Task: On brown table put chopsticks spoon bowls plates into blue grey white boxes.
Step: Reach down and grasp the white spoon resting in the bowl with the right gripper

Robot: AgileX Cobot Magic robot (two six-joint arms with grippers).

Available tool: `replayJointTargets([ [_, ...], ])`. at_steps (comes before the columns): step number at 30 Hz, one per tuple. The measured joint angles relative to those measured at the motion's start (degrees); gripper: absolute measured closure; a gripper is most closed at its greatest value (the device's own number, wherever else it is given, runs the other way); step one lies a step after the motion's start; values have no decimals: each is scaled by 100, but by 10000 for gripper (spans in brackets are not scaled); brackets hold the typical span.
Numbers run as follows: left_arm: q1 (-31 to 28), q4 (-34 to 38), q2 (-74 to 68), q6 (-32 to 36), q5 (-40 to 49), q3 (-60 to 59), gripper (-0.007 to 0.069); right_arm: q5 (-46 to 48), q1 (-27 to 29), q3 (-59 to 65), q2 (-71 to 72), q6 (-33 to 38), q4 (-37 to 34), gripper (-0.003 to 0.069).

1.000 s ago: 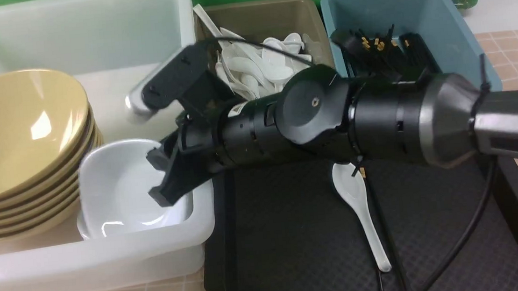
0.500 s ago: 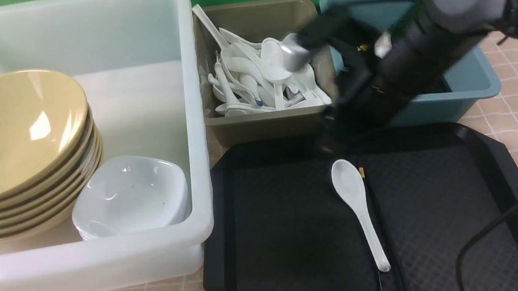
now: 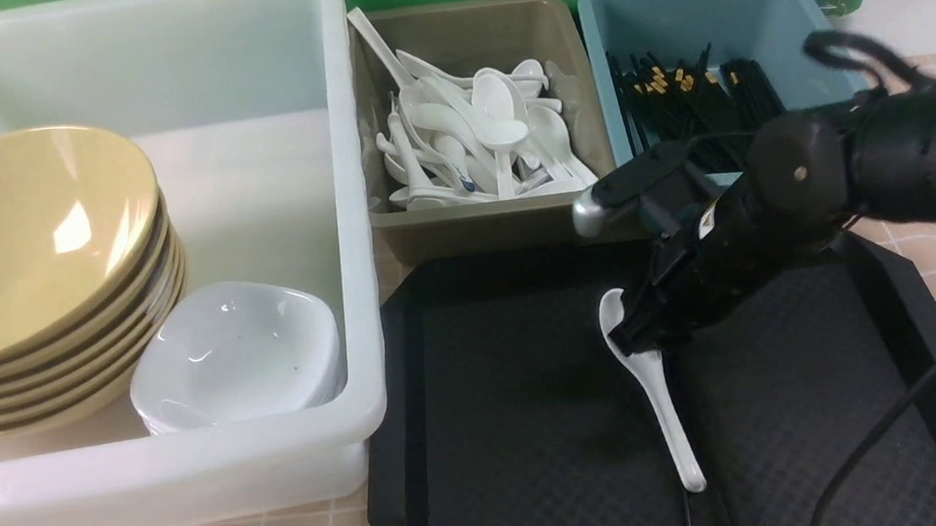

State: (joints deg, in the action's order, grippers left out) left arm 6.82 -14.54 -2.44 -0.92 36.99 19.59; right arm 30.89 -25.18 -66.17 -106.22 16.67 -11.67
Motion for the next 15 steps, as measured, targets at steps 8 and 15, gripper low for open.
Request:
replayJointTargets([
  [8,0,0,0,0,0,0,620,130,-43,0,107,139,-65,589],
  [15,0,0,0,0,0,0,620,482,-57,-371,1088,260,-65,590],
])
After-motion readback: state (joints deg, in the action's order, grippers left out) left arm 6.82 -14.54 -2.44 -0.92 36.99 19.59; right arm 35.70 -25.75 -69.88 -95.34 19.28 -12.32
